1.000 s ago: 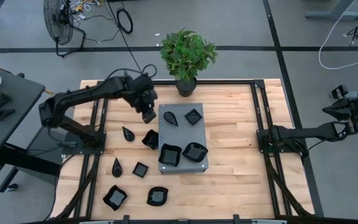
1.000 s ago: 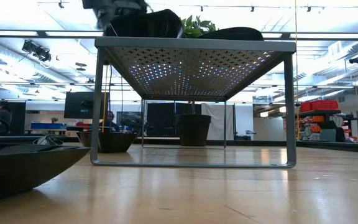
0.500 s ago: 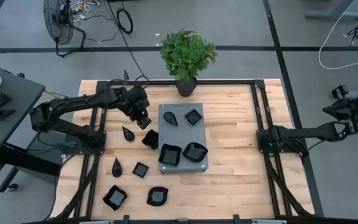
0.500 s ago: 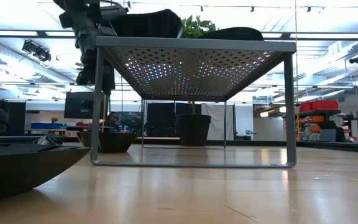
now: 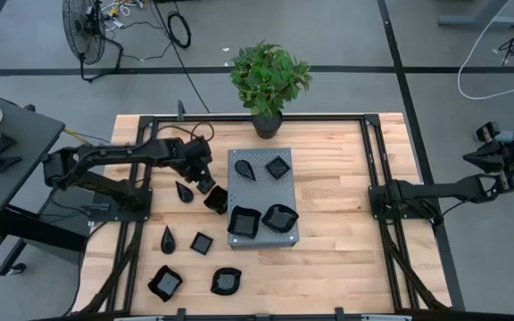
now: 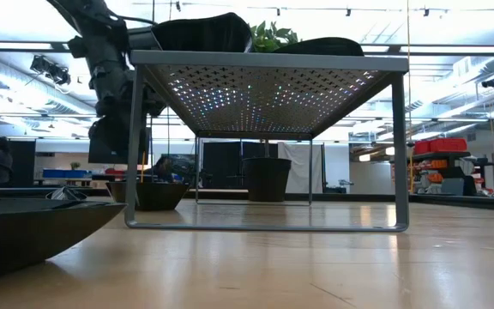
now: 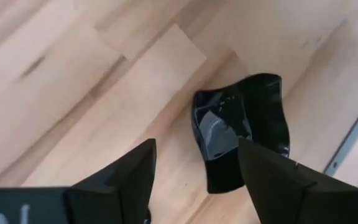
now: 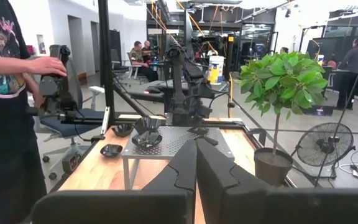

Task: Pick & Place Mini shaped plates
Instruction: Stack the black bowl on top of the black bowl on the shelf

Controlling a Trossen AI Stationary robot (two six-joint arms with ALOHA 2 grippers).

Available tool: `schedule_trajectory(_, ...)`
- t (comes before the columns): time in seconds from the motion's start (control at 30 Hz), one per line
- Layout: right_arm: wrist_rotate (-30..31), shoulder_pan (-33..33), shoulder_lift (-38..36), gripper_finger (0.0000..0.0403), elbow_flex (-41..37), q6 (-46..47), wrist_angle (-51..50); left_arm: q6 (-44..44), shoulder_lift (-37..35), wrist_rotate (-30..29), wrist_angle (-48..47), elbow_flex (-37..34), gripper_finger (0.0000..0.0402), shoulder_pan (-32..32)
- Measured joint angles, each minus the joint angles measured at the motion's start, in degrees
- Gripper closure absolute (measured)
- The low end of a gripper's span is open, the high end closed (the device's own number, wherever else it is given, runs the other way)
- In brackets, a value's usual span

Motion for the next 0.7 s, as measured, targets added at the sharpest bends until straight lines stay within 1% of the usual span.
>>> schedule_trajectory(0.13,-0.01,0.01,0.0,0.0387,0.0,0.0,0.02,-1.35,0.0,-1.78,0.74,-0.1,0.0166,-1.98)
schedule_trajectory(0.27,0.0,0.02,0.0,0.0387,0.02,0.0,0.02,-5.61,0.44,-5.08,1.62,-0.1,0.0165,-3.92)
schedule_trajectory(0.5,-0.02,0.0,0.0,0.0387,0.02,0.0,0.04,-13.15,1.16,-5.38,1.23,-0.08,0.0165,-6.76)
schedule_trajectory(0.7,-0.02,0.02,0.0,0.0387,0.02,0.0,0.02,-14.84,1.14,-6.73,2.26,-1.43,0.0165,-7.94)
